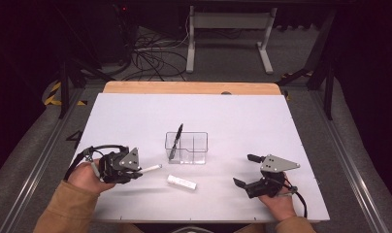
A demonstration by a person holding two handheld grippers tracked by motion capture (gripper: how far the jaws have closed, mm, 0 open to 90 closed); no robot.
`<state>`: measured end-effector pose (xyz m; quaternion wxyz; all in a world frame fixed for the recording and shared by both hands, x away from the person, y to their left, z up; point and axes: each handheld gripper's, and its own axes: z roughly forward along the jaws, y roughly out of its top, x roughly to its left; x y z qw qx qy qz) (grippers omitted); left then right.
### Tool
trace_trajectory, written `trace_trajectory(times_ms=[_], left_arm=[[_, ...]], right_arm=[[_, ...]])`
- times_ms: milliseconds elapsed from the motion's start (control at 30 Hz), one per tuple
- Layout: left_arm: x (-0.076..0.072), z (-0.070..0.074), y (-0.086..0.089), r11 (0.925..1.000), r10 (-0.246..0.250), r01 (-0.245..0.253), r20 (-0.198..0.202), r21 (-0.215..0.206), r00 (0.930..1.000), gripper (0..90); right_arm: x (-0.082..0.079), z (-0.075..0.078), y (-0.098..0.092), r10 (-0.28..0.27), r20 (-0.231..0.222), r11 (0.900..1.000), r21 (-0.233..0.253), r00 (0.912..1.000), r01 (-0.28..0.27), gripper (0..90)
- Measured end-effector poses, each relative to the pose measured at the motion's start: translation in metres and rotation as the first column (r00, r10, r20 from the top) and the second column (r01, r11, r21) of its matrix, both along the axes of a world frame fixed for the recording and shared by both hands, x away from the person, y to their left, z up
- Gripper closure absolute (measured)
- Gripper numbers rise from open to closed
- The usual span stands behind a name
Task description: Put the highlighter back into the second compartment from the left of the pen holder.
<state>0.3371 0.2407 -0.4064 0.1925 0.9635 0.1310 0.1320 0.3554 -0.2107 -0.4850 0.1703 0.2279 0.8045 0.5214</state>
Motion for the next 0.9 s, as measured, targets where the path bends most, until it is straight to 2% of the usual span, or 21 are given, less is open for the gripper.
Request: trace_trajectory(times_ms=[133,233,300,533,700,900], left_arm=[[0.001,0.006,0.004,0.9983,0.017,-0.017,0.007,-0.056,0.9998,78.7],[-0.001,0.010,0.006,0.9935,0.027,-0.024,0.029,-0.112,0.9992,78.7],[-0.003,0.014,0.008,0.9894,0.027,-0.019,0.055,-0.144,0.9981,78.7],[-0.005,0.023,0.012,0.9692,0.050,-0.025,0.097,-0.245,0.9940,78.7],[-0.006,0.027,0.016,0.9422,0.069,-0.027,0.115,-0.334,0.9909,78.7],[-0.004,0.030,0.018,0.9109,0.087,-0.038,0.103,-0.411,0.9908,78.7]], right_arm=[[0.000,0.000,0.000,0.000,0.000,1.000,0.001,1.0000,0.000,1.6],[0.000,0.000,0.000,0.000,0.000,1.000,0.000,1.0000,0.000,1.6],[0.000,0.000,0.000,-0.001,0.000,1.000,0.000,1.0000,0.001,1.6],[0.000,0.000,0.000,0.000,0.001,1.000,0.000,1.0000,0.000,1.6],[0.000,0.000,0.000,0.000,0.001,1.000,-0.001,1.0000,0.000,1.7],[0.000,0.000,0.000,-0.001,0.001,1.000,0.000,1.0000,0.001,1.6]])
